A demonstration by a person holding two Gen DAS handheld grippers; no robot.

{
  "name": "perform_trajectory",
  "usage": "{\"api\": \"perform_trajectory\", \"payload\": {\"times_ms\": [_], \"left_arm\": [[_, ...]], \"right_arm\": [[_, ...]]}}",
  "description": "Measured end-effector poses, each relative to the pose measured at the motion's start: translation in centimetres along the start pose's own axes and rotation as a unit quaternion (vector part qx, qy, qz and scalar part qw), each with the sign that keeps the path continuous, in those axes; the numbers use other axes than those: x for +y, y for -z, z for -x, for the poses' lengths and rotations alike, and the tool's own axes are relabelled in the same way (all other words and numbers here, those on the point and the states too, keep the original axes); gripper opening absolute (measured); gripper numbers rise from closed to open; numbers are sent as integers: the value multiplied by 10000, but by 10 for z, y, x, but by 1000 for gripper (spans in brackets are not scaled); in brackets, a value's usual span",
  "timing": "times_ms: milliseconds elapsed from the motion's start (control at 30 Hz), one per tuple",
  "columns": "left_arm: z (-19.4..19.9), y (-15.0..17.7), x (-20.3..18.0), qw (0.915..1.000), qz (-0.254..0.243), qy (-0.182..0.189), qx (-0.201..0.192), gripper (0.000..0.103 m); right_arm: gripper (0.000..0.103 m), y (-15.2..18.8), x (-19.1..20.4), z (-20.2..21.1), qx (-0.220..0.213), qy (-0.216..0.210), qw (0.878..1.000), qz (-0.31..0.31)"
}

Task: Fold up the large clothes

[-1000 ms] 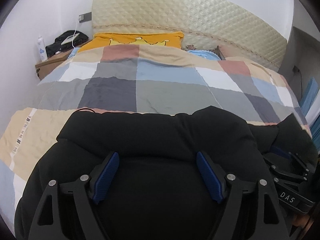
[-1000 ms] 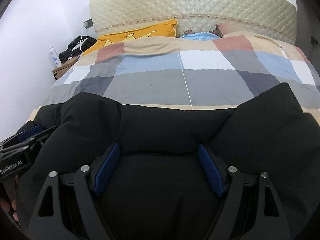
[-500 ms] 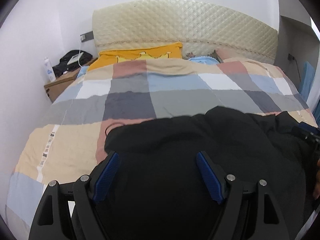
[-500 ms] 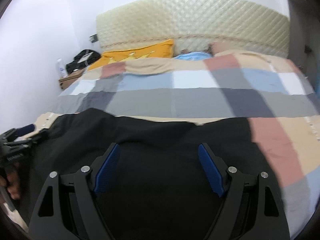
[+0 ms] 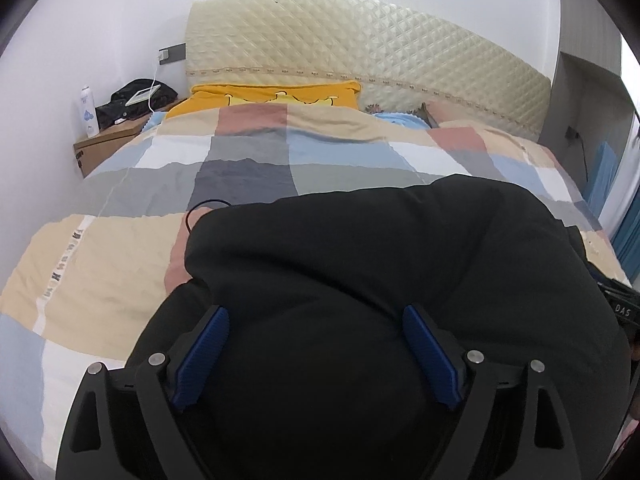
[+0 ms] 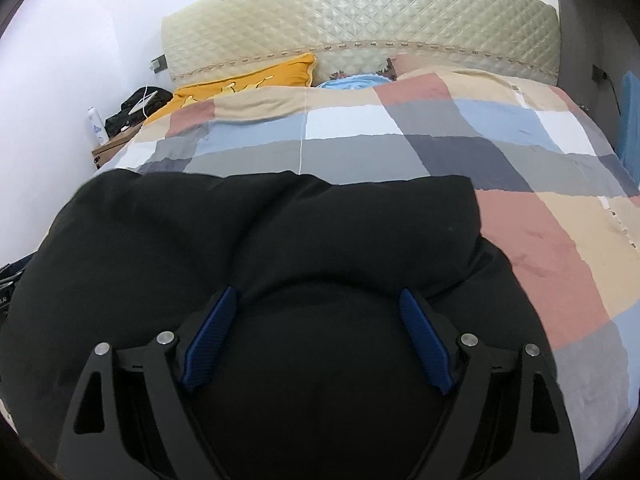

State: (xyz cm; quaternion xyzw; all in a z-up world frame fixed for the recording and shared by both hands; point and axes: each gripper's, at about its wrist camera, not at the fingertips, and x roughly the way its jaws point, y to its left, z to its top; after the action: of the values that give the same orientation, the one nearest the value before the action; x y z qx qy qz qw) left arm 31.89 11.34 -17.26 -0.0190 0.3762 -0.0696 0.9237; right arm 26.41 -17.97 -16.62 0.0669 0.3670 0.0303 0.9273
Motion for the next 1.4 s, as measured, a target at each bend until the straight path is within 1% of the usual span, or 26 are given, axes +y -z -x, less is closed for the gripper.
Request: {"api": "perform_trajectory", "payload": {"times_ms": [67,133,167,233,267,300,333,400,467,500,567,633,667,733,800,867,967,1000,1033,1133,1233,1300,1400], "left_arm": [[0,0,1,10000,48,28,-3,89],[3,-1,0,10000,55,-20,-3,89],[5,-2,-1,10000,47,-86,1,89],[15,-8,-6,9992,-99,-376,-40,89],[23,-11,-10,9984,-169,-527,-131,89],[33,-15,-12,9979,-190,-567,-255,89],[47,-19,-14,9977,-153,-527,-404,89],[74,-31,-16,9978,-13,-342,-574,89],[103,-44,-21,9968,70,-291,-747,89],[120,-51,-24,9960,82,-266,-852,89],[153,-64,-32,9941,74,-110,-1077,89],[185,-78,-40,9928,83,-54,-1195,89],[201,-83,-44,9920,79,-15,-1259,89],[228,-90,-52,9904,31,-15,-1383,89],[260,-96,-62,9892,-66,-170,-1454,89],[291,-100,-70,9887,-153,-122,-1488,89],[343,-98,-79,9857,-91,91,-1681,89],[355,-98,-84,9848,-89,148,-1730,89],[370,-95,-87,9834,-96,225,-1799,89],[402,-82,-96,9774,-71,460,-2062,89],[421,-64,-103,9749,-59,624,-2137,89],[428,-53,-108,9741,-95,591,-2183,89],[432,-36,-114,9741,-86,557,-2192,89]], "right_arm": [[84,2,-1,-1,-29,24,10000,-30],[84,3,0,2,-24,82,10000,-41],[84,2,1,4,-19,111,9999,-40],[84,0,0,16,-148,240,9996,-102],[85,-1,0,25,-227,288,9992,-125],[85,-4,0,37,-318,302,9989,-142],[85,-6,0,45,-382,288,9988,-146],[85,-14,3,73,-581,224,9979,-159],[85,-24,8,107,-845,162,9962,-147],[85,-30,12,131,-1028,111,9946,-128],[85,-38,18,162,-1245,-11,9921,-125],[85,-48,26,202,-1509,-183,9883,-93],[85,-52,31,223,-1629,-198,9864,-47],[85,-58,40,254,-1827,-241,9829,12],[86,-66,50,291,-2040,-339,9783,90],[86,-70,61,324,-2216,-356,9743,170],[91,-68,74,373,-2579,-523,9642,329],[93,-67,77,383,-2662,-554,9616,363],[94,-64,82,401,-2800,-594,9573,398],[100,-54,93,432,-3019,-619,9504,426],[103,-40,104,454,-3075,-671,9477,534],[103,-28,110,463,-3060,-704,9474,615],[103,-6,116,466,-2952,-729,9508,588]]}}
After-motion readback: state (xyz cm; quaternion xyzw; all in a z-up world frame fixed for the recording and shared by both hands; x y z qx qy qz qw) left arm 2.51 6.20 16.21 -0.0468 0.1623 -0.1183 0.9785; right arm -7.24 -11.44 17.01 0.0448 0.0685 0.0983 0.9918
